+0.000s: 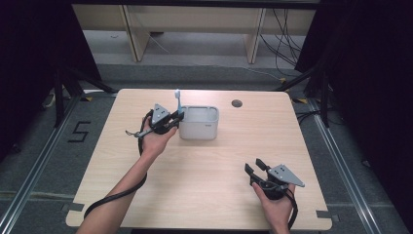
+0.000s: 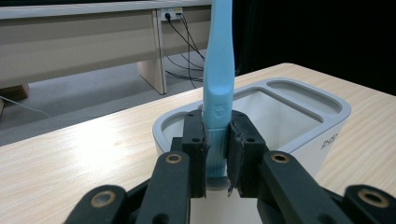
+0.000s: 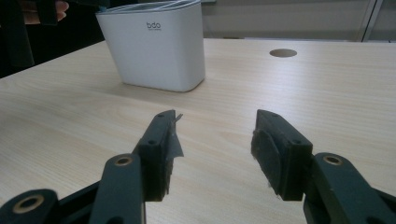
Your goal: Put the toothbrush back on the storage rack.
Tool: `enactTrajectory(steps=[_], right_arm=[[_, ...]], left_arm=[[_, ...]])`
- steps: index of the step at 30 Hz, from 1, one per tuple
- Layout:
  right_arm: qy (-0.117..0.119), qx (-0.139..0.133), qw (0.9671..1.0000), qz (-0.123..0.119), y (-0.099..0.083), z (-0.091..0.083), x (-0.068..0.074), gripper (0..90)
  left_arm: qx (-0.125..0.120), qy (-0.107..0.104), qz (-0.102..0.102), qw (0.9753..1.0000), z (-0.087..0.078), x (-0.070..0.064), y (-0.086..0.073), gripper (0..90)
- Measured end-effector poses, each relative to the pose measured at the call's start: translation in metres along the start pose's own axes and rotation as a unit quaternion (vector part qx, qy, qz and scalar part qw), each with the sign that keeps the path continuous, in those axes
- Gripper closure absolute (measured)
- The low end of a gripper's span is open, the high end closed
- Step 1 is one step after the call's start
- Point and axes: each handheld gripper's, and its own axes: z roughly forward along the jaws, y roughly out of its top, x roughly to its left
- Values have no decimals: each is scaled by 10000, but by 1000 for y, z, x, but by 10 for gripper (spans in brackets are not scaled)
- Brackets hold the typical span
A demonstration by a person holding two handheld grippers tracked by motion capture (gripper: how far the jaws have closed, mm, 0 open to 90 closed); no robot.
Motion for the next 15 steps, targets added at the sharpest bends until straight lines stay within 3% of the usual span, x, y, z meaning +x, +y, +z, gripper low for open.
enactTrajectory(steps=[3,5,13,15], right_arm=[[30,-18,10000,8,0,1,-1,498],[-69,74,9999,-120,1,-1,-1,498],[-12,-20,9999,-102,0,0,-2,498],[4,4,10000,4,0,0,0,498]], left_arm=[[7,2,-21,10000,1,0,-1,780],[15,9,-25,10000,1,0,-2,779],[32,18,-115,9999,1,-1,-3,777],[30,28,-106,9999,1,0,-3,776]])
